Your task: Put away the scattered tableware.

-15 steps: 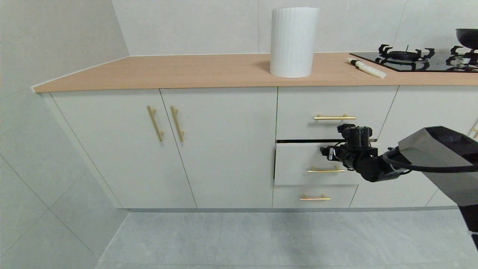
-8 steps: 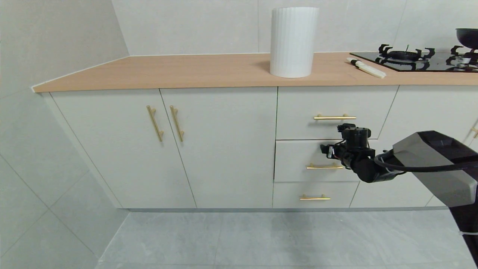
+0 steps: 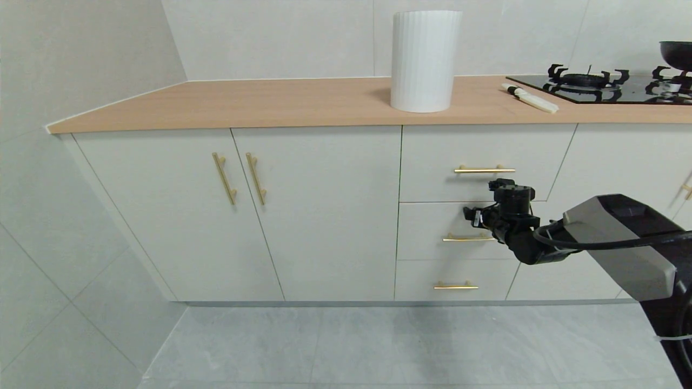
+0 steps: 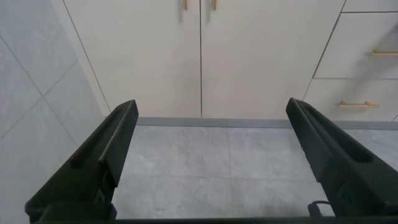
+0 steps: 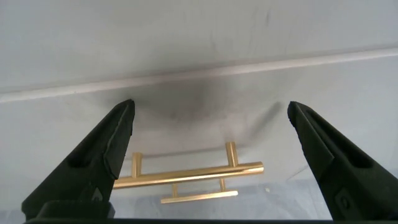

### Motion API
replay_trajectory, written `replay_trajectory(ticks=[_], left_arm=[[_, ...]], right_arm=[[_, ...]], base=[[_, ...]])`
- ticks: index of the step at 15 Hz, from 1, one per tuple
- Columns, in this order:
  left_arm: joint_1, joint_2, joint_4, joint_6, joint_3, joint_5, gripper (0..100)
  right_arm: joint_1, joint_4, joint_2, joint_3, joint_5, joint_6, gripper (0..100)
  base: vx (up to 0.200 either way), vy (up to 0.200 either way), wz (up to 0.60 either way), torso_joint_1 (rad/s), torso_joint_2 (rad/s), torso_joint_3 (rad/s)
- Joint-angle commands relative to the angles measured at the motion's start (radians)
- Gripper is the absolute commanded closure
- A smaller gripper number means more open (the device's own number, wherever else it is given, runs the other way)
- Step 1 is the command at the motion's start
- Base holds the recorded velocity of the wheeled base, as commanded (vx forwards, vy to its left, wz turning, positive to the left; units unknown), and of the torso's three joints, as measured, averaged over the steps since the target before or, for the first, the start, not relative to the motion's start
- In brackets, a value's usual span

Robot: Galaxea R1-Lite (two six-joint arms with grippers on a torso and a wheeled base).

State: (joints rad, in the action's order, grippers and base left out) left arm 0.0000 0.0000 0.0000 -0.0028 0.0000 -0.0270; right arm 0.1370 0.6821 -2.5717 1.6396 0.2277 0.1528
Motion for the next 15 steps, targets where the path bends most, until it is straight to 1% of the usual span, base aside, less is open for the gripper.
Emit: replay_trajectory(ticks=[1,4,6,8,9,10,12,15], left_arm=[[0.000,0.000,0.000,0.000,0.000,-0.001,0],[0.000,0.000,0.000,0.000,0.000,-0.001,0],[0.000,0.000,0.000,0.000,0.000,-0.001,0],[0.000,0.000,0.000,0.000,0.000,-0.001,0],[0.000,0.000,0.000,0.000,0.000,-0.001,0],[0.000,0.000,0.000,0.000,0.000,-0.001,0],[0.000,0.000,0.000,0.000,0.000,-0.001,0],[0.000,0.000,0.000,0.000,0.000,-0.001,0]], right_arm=[[-0.002,0.004,-0.008,0.014,0.001,0.005,0],[-0.002,0.004,-0.005,0.011,0.001,0.010,0],[-0.002,0.002,0.019,-0.027,0.001,0.010,0],[0.000,-0.013,0.077,-0.101,-0.011,0.008,0],[0.004,-0.042,0.160,-0.191,-0.053,0.007,0],[0.006,-0.056,0.188,-0.215,-0.074,0.007,0],[0.012,-0.085,0.314,-0.323,-0.157,0.007,0],[0.030,-0.081,0.455,-0.469,-0.156,0.008,0]], base=[[0.000,0.000,0.00,0.000,0.00,0.000],[0.000,0.000,0.00,0.000,0.00,0.000],[0.000,0.000,0.00,0.000,0.00,0.000],[0.000,0.000,0.00,0.000,0.00,0.000],[0.000,0.000,0.00,0.000,0.00,0.000],[0.000,0.000,0.00,0.000,0.00,0.000],[0.000,0.000,0.00,0.000,0.00,0.000],[0.000,0.000,0.00,0.000,0.00,0.000]])
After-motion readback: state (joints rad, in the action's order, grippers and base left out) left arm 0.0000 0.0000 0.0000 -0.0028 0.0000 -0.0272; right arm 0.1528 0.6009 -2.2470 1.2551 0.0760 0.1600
